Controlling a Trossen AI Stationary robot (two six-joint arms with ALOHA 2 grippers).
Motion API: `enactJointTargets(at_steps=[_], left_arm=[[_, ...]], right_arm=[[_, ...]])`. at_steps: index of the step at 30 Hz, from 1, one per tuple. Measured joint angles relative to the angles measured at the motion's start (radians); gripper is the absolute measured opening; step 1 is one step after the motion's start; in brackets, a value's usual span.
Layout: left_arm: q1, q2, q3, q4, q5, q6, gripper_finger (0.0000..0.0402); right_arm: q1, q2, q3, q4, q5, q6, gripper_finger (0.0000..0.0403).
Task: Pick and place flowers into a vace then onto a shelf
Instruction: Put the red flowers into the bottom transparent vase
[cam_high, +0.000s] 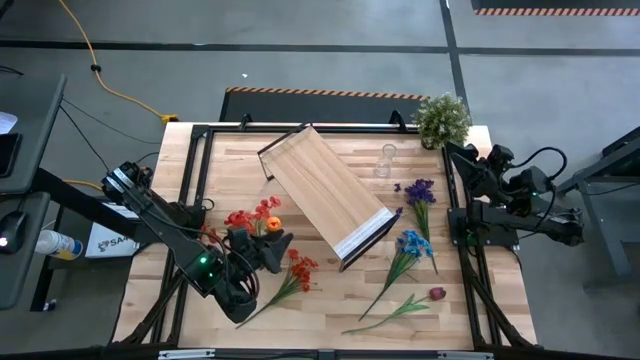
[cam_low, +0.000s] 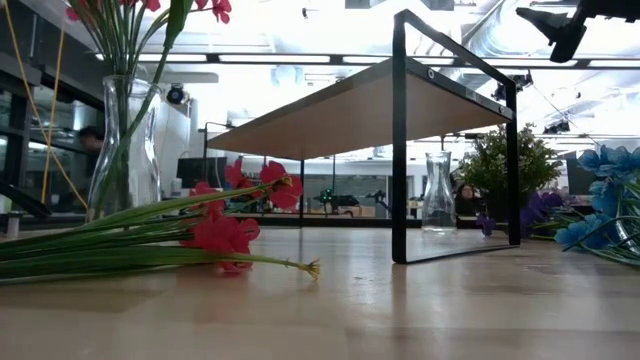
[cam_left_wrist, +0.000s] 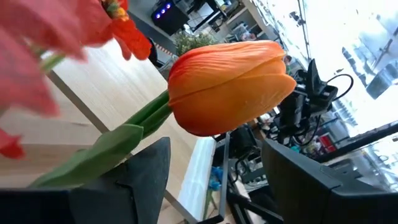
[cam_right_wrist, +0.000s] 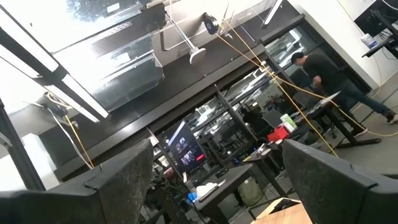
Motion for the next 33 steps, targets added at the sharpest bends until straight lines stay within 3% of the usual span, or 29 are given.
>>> enactJointTargets(at_steps=[12, 23, 29, 33], left_arm=[[0.008, 0.000, 0.000, 0.037, 0.013, -0.005, 0.0282], [0.101, 0.029, -0.001, 0.162, 0.156, 0.211, 0.0282], [0.098, 0.028, 0.001, 0.171, 0.144, 0.213, 0.0282], [0.098, 0.028, 0.001, 0.195, 0.200, 0.218, 0.0282]], right_arm=[[0.000, 0.000, 0.000, 0.000, -0.003, -0.003, 0.0344], [0.000, 0.000, 0.000, 0.000, -0.027, 0.004, 0.0344], [0.000, 0.000, 0.000, 0.000, -0.027, 0.004, 0.0344], [0.000, 0.000, 0.000, 0.000, -0.025, -0.002, 0.0344]])
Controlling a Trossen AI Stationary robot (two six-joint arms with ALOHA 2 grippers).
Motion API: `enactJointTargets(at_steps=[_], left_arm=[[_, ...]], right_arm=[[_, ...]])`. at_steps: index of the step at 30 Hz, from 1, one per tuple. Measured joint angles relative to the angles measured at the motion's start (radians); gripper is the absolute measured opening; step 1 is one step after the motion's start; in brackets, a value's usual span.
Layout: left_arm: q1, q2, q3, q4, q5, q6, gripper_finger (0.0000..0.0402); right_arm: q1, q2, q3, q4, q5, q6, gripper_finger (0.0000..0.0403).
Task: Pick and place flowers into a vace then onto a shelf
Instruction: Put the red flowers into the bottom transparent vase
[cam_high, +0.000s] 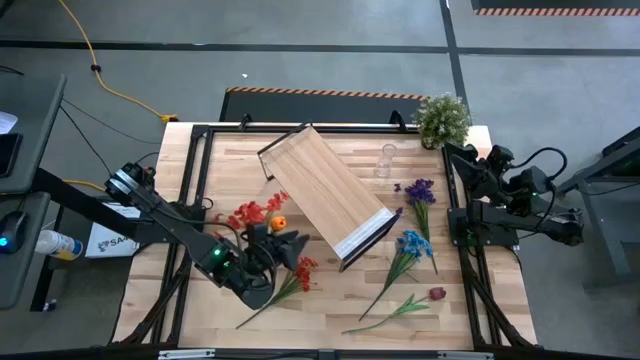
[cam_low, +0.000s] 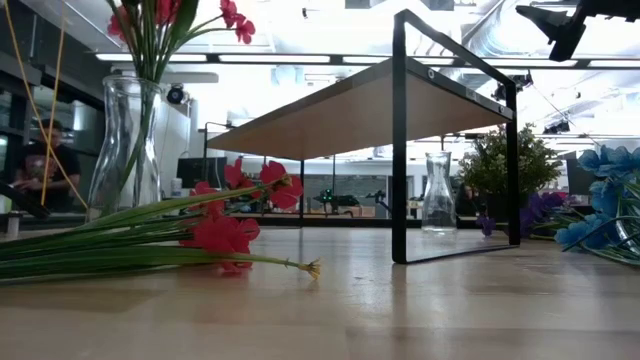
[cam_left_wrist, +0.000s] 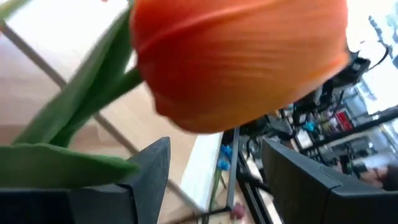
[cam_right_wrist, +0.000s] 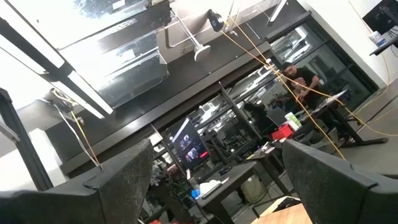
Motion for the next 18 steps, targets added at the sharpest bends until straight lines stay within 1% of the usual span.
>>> enactJointTargets(at_steps=[4, 6, 9, 12, 16, 18], left_arm=[[0.000, 0.009, -0.001, 0.059, 0.039, 0.064, 0.0282], [0.000, 0.009, 0.000, 0.081, 0.077, 0.098, 0.0282], [0.000, 0.009, -0.001, 0.076, 0.125, 0.119, 0.0282], [0.000, 0.009, 0.000, 0.067, 0.149, 0.125, 0.0282], [0.000, 0.009, -0.001, 0.064, 0.200, 0.189, 0.0282], [0.000, 0.009, -0.001, 0.060, 0.210, 0.222, 0.0282]], right_arm=[[0.000, 0.000, 0.000, 0.000, 0.002, 0.000, 0.0344], [0.000, 0.000, 0.000, 0.000, 0.003, 0.000, 0.0344], [0.000, 0.000, 0.000, 0.000, 0.003, 0.008, 0.0344], [0.000, 0.000, 0.000, 0.000, 0.002, 0.012, 0.0344], [0.000, 0.000, 0.000, 0.000, -0.002, 0.018, 0.0344], [0.000, 0.000, 0.000, 0.000, -0.002, 0.018, 0.0344]])
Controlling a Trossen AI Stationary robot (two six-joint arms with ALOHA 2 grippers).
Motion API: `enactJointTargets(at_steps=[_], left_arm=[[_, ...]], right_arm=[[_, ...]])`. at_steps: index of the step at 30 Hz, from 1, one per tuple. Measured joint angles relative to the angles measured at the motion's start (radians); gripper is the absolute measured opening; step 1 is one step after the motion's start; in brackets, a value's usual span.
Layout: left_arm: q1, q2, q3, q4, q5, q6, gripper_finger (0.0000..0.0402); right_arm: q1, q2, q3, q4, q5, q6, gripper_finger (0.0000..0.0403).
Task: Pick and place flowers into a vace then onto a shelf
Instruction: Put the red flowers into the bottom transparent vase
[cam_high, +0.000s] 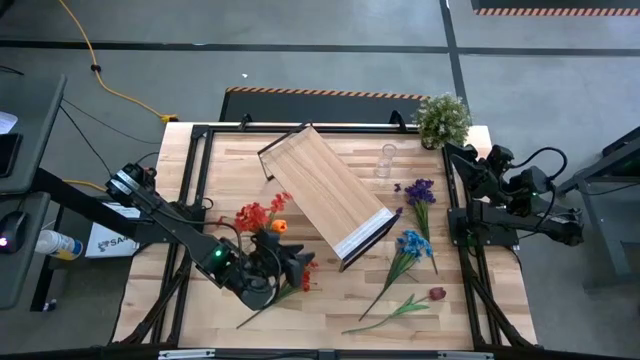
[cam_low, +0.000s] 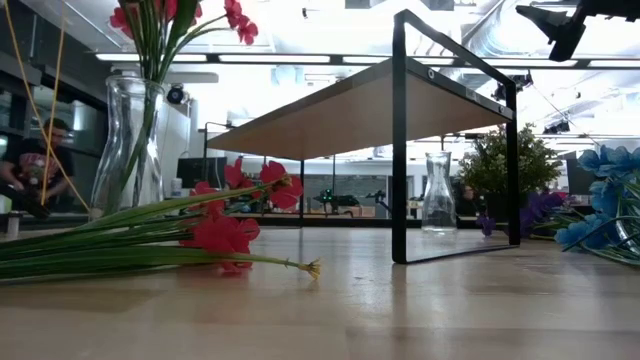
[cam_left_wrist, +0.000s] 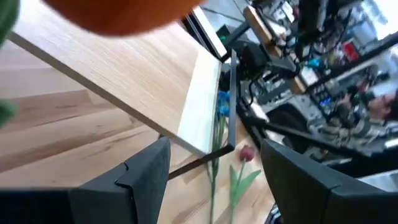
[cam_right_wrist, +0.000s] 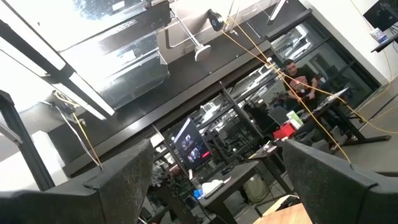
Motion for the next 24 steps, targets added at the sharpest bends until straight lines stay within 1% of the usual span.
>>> enactJointTargets(at_steps=[3, 6, 14, 21, 24], left_arm=[[-0.005, 0.000, 0.000, -0.001, 0.037, 0.072, 0.0282], [-0.016, 0.000, 0.000, -0.003, 0.040, 0.108, 0.0282], [-0.068, 0.000, 0.000, -0.039, 0.040, 0.131, 0.0282], [-0.072, 0.000, 0.000, -0.057, 0.048, 0.136, 0.0282], [-0.073, 0.000, 0.000, -0.063, 0.056, 0.171, 0.0282]], right_arm=[[0.000, 0.000, 0.000, 0.000, -0.002, 0.000, 0.0344], [0.000, 0.000, 0.000, 0.000, -0.003, 0.000, 0.0344], [0.000, 0.000, 0.000, 0.000, -0.004, 0.000, 0.0344], [0.000, 0.000, 0.000, 0.000, -0.014, 0.008, 0.0344], [0.000, 0.000, 0.000, 0.000, -0.025, 0.008, 0.0344]])
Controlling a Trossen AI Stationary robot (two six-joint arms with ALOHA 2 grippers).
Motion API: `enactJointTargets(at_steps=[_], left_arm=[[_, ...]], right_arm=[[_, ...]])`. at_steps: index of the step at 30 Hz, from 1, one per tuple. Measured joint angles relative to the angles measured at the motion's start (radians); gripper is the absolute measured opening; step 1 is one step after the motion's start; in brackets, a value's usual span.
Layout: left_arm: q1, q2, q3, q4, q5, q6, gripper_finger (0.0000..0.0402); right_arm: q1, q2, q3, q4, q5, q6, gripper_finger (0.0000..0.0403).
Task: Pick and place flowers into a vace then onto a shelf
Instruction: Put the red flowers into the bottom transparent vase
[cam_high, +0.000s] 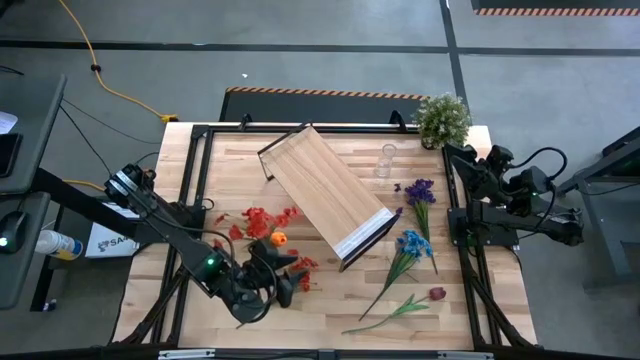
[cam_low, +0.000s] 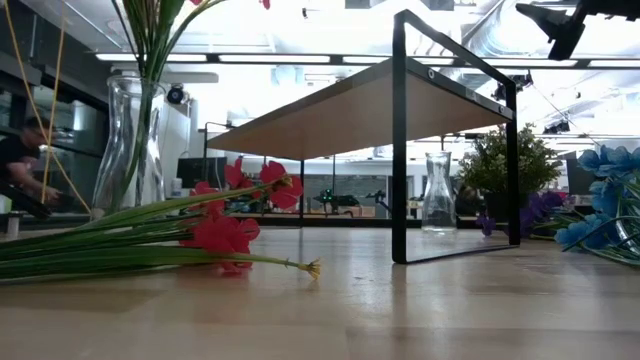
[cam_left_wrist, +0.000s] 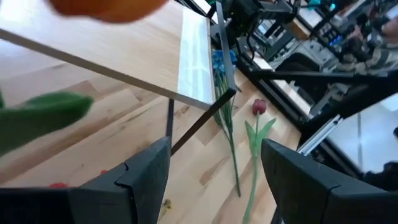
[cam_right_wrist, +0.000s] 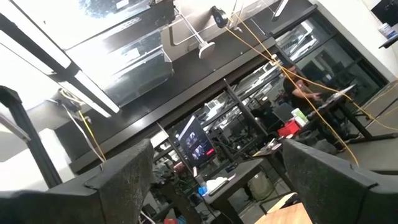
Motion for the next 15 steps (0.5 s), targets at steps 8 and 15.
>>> enactJointTargets(at_steps=[8, 15], left_arm=[[0.000, 0.000, 0.000, 0.000, -0.029, 0.130, 0.0282], [0.000, 0.000, 0.000, 0.013, 0.011, 0.140, 0.0282]], right_arm=[[0.000, 0.000, 0.000, 0.000, -0.002, -0.008, 0.0344], [0.000, 0.000, 0.000, 0.000, -0.005, -0.011, 0.0344]])
